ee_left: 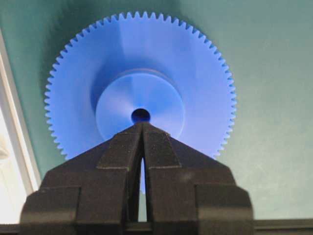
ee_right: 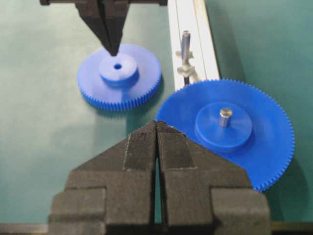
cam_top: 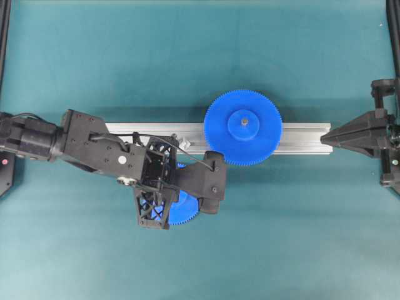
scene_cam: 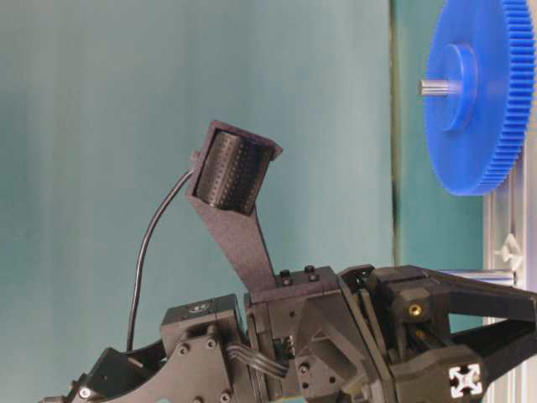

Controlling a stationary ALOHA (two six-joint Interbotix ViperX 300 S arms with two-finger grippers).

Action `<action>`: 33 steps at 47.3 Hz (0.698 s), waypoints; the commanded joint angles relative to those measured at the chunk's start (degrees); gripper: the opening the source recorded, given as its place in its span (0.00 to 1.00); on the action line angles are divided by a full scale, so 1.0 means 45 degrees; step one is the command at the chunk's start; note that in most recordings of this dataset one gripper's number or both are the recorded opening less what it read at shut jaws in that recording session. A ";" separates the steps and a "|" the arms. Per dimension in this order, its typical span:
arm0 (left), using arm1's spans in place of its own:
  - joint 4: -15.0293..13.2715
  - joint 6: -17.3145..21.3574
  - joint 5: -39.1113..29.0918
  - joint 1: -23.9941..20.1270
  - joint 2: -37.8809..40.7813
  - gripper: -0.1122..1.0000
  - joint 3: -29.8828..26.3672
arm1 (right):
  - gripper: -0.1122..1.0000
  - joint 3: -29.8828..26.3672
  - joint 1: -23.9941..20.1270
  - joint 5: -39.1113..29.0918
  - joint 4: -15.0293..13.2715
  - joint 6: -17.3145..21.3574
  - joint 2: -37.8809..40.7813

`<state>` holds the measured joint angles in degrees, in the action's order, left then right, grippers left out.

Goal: Insert the small gear onto the shaft.
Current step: 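Lower the open left gripper around the small blue gear's hub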

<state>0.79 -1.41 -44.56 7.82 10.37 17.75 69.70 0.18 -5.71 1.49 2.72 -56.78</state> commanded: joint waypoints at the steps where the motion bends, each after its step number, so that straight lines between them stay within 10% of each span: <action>1: 0.0039 0.0000 0.0039 0.0059 -0.0176 0.09 -0.0273 | 0.10 -0.0117 0.0000 0.0059 0.0000 0.0137 0.0059; 24: 0.0039 -0.0098 0.0059 0.0059 -0.0059 0.13 -0.0391 | 0.10 -0.0117 0.0000 0.0059 0.0020 0.0156 0.0059; 33: 0.0039 -0.0293 0.0039 0.0059 -0.0059 0.44 -0.0371 | 0.10 -0.0117 0.0020 0.0059 0.0000 0.0156 0.0059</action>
<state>0.79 -2.46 -44.56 7.82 10.99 17.31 69.70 0.09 -5.71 1.49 2.72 -56.78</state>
